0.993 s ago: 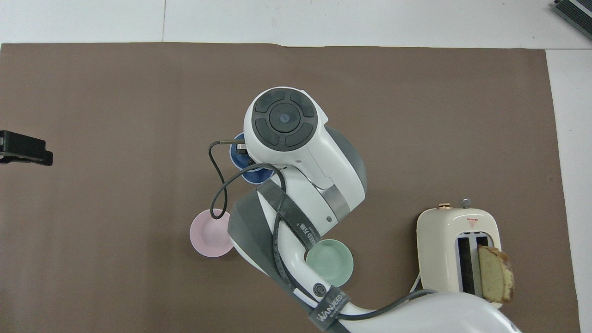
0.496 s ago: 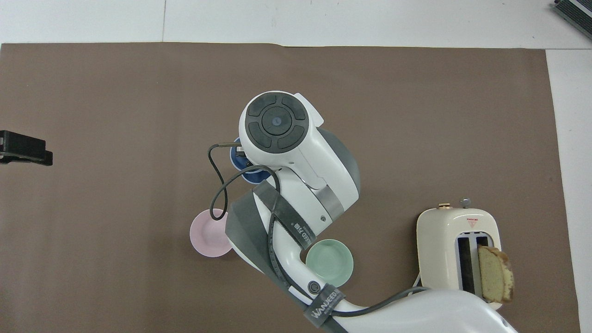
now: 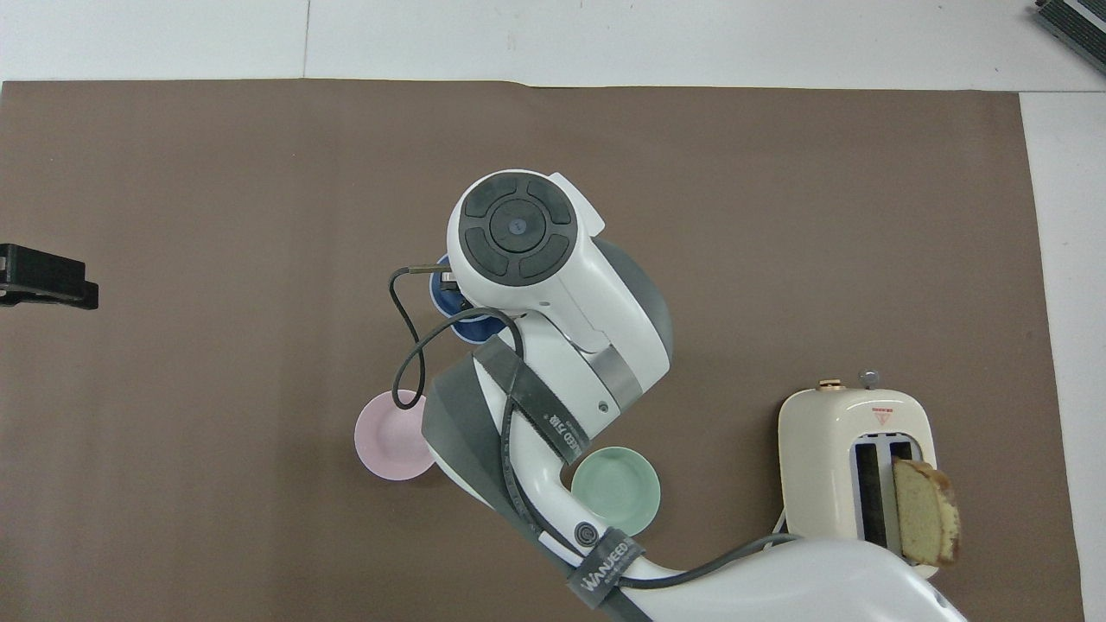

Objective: Stack blue cups with both arms
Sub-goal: 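Lower the held cup into the first blue cup with the right gripper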

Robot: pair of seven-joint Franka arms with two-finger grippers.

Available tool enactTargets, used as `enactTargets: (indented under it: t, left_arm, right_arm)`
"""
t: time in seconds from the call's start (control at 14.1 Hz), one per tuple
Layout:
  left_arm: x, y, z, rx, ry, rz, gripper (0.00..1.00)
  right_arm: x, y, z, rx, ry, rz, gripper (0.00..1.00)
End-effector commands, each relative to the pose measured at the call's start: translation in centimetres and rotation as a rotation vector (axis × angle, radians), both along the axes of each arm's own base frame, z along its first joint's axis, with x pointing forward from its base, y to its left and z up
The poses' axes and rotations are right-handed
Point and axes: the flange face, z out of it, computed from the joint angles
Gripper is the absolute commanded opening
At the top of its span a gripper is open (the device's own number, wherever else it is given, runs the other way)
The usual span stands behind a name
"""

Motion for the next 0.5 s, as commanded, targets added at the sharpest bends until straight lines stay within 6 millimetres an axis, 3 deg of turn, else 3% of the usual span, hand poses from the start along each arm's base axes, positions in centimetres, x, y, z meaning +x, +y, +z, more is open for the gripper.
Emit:
enactTargets:
  t: [0.0,0.43]
  left_arm:
    - [-0.5,0.32,0.2,0.012,0.005,0.0,1.0]
    - [-0.57,0.33,0.34,0.012,0.003,0.0,1.0]
  right_arm:
    - [0.27,0.29,-0.35,0.002,-0.024,-0.022,0.0]
    - [-0.2,0.5,-0.1,-0.005,-0.014,-0.018,0.0]
